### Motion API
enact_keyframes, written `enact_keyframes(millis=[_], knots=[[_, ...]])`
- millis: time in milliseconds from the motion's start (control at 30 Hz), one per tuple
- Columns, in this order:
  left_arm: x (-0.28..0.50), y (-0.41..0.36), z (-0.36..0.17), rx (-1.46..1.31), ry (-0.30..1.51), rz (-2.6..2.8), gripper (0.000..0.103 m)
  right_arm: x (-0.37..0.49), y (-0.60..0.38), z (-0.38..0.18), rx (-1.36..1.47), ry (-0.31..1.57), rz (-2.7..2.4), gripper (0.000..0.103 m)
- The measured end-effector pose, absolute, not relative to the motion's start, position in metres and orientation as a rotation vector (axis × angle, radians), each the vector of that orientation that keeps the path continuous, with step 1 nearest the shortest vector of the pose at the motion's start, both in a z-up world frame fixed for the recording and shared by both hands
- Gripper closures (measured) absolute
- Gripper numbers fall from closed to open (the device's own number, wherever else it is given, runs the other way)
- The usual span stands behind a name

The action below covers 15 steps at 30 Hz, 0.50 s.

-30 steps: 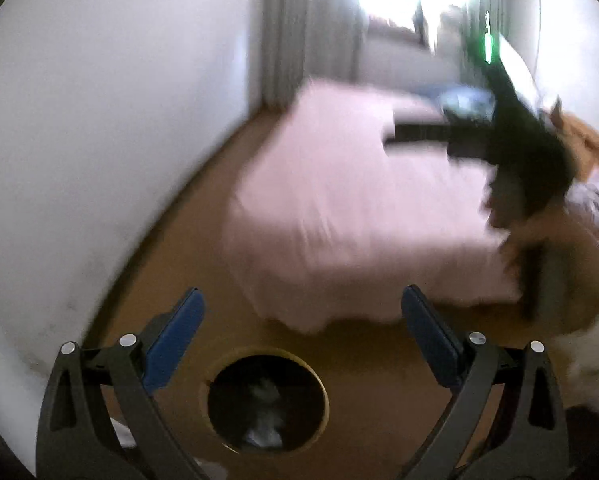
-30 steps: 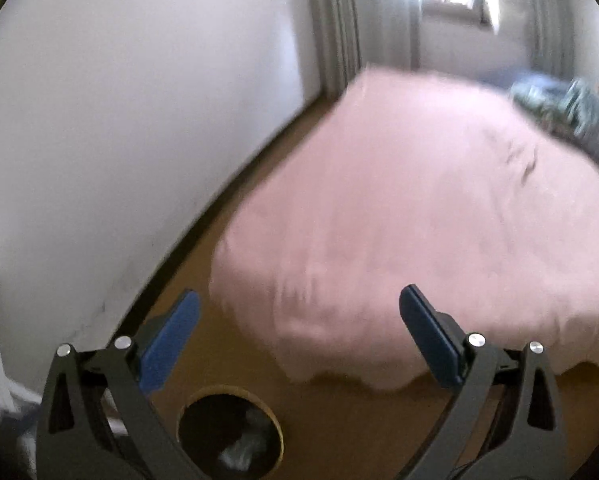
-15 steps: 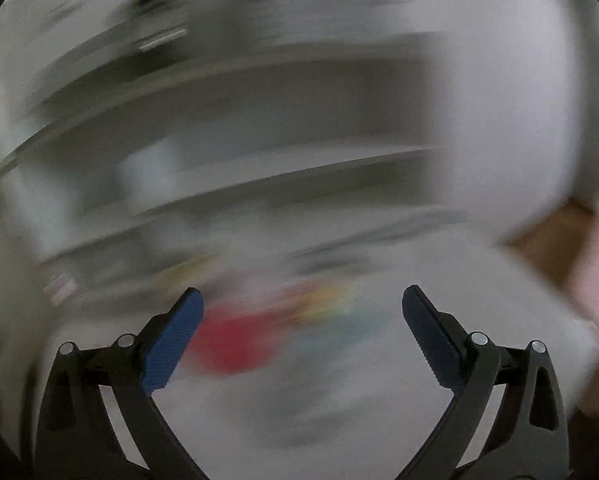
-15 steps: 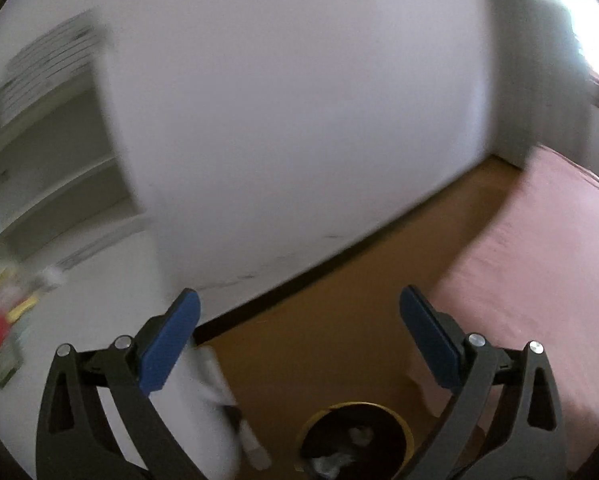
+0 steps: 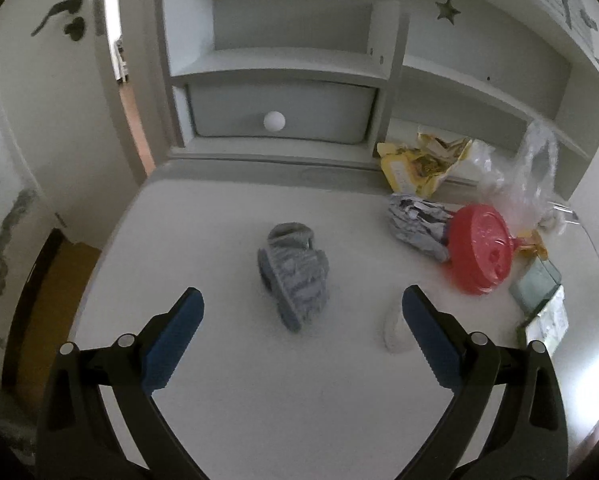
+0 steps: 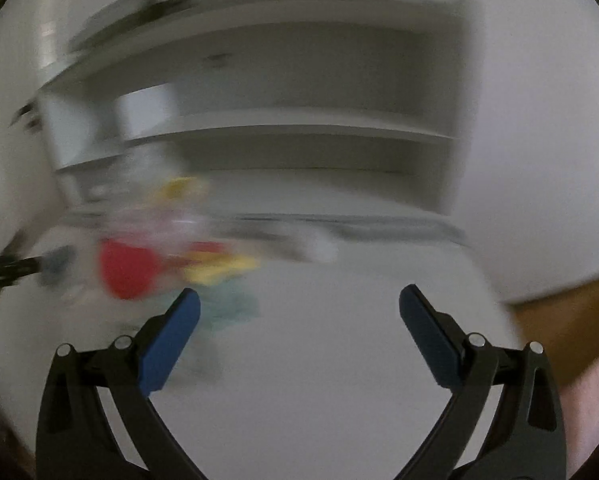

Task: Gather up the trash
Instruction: 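Swing both grippers back toward the table, then grasp the grey sock with the left gripper while the right grasps the clear plastic bag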

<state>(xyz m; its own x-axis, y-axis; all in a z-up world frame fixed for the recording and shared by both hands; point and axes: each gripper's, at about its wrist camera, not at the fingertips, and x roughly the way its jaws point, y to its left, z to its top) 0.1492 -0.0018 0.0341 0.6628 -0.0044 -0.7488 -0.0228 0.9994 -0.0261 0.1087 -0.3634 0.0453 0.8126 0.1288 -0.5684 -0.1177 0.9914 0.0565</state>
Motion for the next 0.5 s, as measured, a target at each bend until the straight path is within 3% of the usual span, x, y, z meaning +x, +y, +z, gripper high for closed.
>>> enact_keyframes(millis=[333,400,500], knots=[[0.169,0.011,0.004,0.012,0.906,0.043,0.007,0.218,-0.231,0.047,-0.042,0.698,0.266,0.007],[0.172,0.019,0.000,-0.017,0.927,0.042,0.009,0.239,-0.228,0.035,-0.024,0.770,0.234,0.022],[0.176,0.027,-0.003,-0.037,0.943,0.038,0.020,0.259,-0.236,0.018,0.038,0.847,0.223,0.027]])
